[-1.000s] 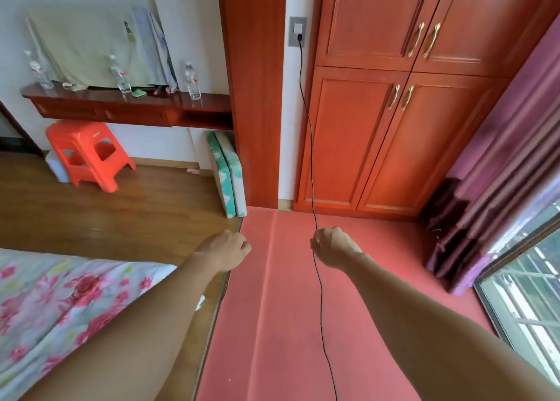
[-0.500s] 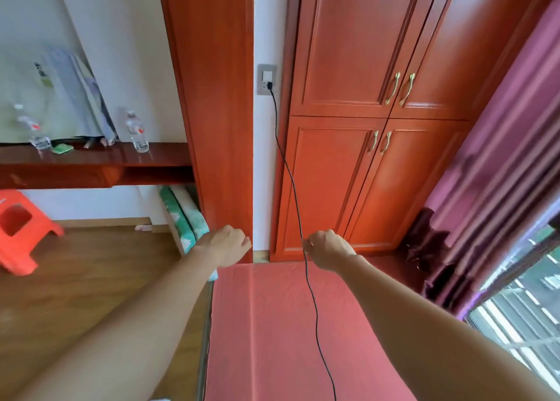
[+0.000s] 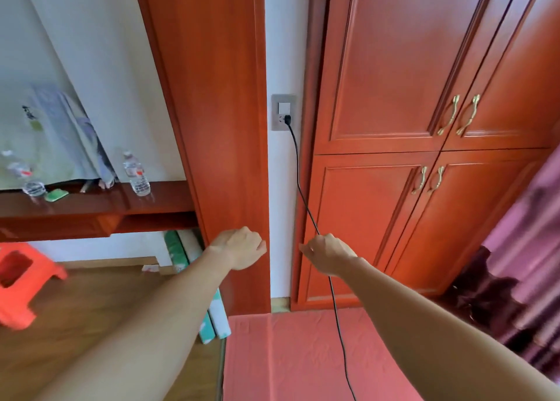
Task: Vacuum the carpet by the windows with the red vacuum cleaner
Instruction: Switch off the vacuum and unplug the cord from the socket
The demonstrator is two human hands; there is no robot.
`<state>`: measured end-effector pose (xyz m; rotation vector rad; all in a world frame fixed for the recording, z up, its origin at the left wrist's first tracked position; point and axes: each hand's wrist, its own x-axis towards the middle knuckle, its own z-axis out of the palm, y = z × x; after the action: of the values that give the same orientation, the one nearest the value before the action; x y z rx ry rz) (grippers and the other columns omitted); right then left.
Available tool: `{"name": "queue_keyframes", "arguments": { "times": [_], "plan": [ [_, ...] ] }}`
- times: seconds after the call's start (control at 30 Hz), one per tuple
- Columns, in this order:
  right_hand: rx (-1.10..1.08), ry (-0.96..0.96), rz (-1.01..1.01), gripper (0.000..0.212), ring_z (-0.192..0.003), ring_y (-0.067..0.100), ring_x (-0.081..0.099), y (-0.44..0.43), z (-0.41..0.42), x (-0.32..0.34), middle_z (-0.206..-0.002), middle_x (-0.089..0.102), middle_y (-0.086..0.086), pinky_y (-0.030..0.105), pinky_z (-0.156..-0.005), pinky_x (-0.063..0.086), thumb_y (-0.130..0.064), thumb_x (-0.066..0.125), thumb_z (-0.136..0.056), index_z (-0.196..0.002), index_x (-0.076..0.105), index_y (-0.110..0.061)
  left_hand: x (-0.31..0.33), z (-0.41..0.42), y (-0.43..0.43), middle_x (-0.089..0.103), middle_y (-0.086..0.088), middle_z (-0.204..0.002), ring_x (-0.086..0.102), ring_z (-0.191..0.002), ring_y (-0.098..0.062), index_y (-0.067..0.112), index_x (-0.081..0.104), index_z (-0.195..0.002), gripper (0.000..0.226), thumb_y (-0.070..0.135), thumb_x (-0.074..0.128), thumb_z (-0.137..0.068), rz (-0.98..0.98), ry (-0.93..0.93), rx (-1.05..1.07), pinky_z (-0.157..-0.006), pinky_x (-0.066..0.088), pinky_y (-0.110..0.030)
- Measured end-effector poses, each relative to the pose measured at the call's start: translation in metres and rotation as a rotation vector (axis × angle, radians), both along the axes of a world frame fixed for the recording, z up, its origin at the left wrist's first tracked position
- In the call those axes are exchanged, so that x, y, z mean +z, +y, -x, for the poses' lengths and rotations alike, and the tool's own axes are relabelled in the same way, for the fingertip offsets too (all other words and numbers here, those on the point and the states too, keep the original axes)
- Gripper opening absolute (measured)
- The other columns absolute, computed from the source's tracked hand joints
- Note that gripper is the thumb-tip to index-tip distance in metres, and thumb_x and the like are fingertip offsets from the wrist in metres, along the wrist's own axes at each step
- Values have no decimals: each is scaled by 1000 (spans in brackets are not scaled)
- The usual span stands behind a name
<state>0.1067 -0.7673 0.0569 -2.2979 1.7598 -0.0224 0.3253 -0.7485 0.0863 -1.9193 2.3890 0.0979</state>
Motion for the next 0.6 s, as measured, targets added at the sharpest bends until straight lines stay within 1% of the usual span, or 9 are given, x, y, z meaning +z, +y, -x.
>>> {"name": "queue_keyframes", "arguments": {
  "times": [0.07,0.13,0.17,0.23,0.33,0.47,0.53,0.6],
  "plan": [
    [17,20,-6,49,-85,34,63,-36,-6,10,-87,60,13,31,-65,41,-46,29,-104,-87,59,-11,9,-5,-35,67,-17,-108,64,-98,-38,9,66,-98,49,39,28,-104,25,4,15,-82,48,-40],
    [20,40,17,53,-90,35,63,-69,-9,20,-95,65,15,31,-66,40,-46,28,-104,-96,65,-9,14,-9,-65,67,-17,-107,64,-95,-37,10,64,-93,48,38,27,-104,3,7,7,-80,48,-39],
    [18,49,23,54,-92,35,63,-84,-11,22,-97,65,15,31,-66,40,-46,27,-104,-98,65,-9,15,-11,-79,67,-17,-105,63,-93,-36,9,62,-91,47,37,26,-104,-14,3,4,-79,48,-39],
    [30,67,40,52,-87,35,61,-111,-16,30,-89,61,13,32,-65,39,-45,27,-103,-91,63,-10,17,-13,-111,67,-16,-103,63,-90,-35,9,63,-91,46,36,27,-104,-22,-10,-17,-74,46,-37],
    [-5,26,73,45,-75,32,55,-151,-23,38,-76,53,6,31,-62,37,-44,30,-102,-76,53,-15,17,-20,-163,67,-14,-98,63,-85,-34,9,61,-88,43,34,28,-102,9,-21,-78,-70,48,-37],
    [-127,4,95,53,-73,32,56,-197,-27,44,-75,56,5,31,-62,42,-54,30,-99,-76,56,-14,21,-25,-226,62,-12,-88,59,-75,-31,12,54,-82,39,34,29,-103,-1,-36,-146,-66,46,-35],
    [-144,19,105,58,-77,33,61,-214,-29,48,-78,62,6,33,-64,48,-57,31,-98,-78,61,-11,23,-29,-255,63,-13,-90,56,-75,-30,14,53,-82,38,35,29,-103,-3,-42,-184,-67,46,-35],
    [-197,-30,127,58,-79,33,63,-232,-30,56,-81,66,8,36,-68,53,-61,33,-96,-84,66,-15,22,-34,-279,63,-12,-92,56,-76,-30,14,49,-77,40,35,28,-104,-27,-47,-223,-68,45,-35]
  ]
}}
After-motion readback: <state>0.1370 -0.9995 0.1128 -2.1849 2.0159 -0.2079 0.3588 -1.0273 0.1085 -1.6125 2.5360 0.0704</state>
